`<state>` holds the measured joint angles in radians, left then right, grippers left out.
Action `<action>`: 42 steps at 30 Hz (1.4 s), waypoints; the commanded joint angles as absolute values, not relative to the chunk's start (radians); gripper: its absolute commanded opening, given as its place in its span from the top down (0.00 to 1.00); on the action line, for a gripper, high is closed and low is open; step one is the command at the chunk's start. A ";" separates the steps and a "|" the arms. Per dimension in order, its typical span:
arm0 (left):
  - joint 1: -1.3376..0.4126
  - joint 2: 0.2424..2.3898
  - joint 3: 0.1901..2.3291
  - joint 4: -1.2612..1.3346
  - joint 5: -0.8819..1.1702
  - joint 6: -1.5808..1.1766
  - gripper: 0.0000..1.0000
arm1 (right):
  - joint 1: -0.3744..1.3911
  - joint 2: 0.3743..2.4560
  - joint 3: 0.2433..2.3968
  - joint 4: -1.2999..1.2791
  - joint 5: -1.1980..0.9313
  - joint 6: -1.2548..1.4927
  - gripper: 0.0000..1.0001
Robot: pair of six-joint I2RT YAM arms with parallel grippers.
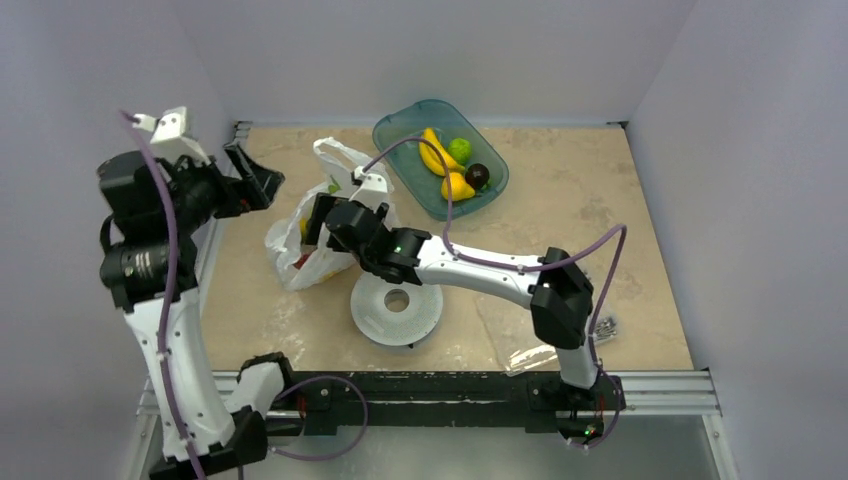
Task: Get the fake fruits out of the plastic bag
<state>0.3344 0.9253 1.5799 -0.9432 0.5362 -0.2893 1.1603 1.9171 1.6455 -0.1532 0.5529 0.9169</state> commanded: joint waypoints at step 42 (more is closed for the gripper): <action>0.188 1.109 1.441 -0.712 0.176 -0.317 1.00 | 1.010 2.112 1.964 0.150 0.344 0.701 1.00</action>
